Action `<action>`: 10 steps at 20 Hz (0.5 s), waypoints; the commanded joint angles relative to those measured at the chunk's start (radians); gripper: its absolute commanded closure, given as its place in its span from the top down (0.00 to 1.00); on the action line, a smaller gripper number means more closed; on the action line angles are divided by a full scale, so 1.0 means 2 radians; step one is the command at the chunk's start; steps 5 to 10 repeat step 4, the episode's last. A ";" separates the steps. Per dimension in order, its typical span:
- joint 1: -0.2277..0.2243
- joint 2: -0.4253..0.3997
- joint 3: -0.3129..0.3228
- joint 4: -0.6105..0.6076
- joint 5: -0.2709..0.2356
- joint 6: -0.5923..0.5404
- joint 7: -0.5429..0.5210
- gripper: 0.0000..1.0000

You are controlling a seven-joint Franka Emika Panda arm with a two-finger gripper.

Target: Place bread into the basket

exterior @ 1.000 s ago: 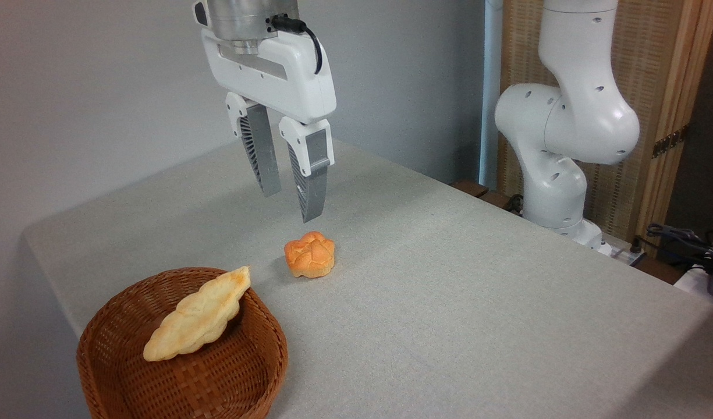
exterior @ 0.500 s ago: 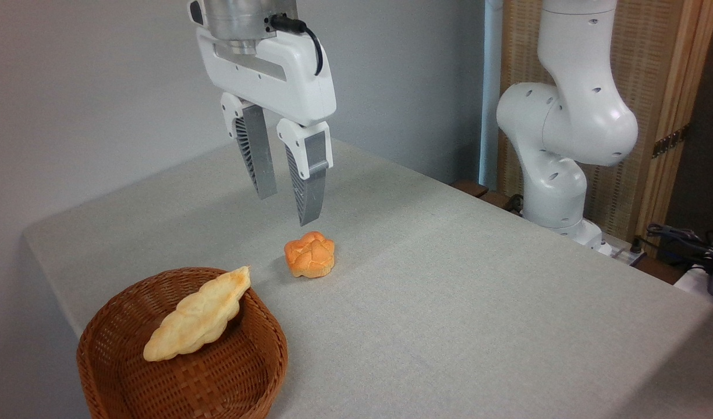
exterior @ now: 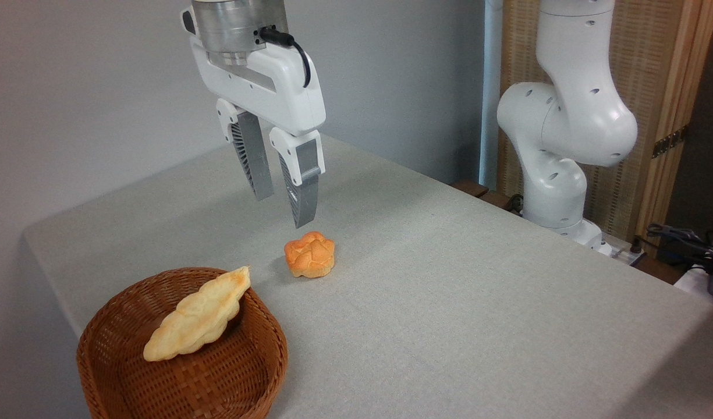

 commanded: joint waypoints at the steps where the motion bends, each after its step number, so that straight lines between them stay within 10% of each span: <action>1: -0.002 0.005 0.000 0.014 -0.002 -0.018 -0.006 1.00; 10: 0.001 0.004 0.001 0.014 -0.005 -0.018 -0.005 1.00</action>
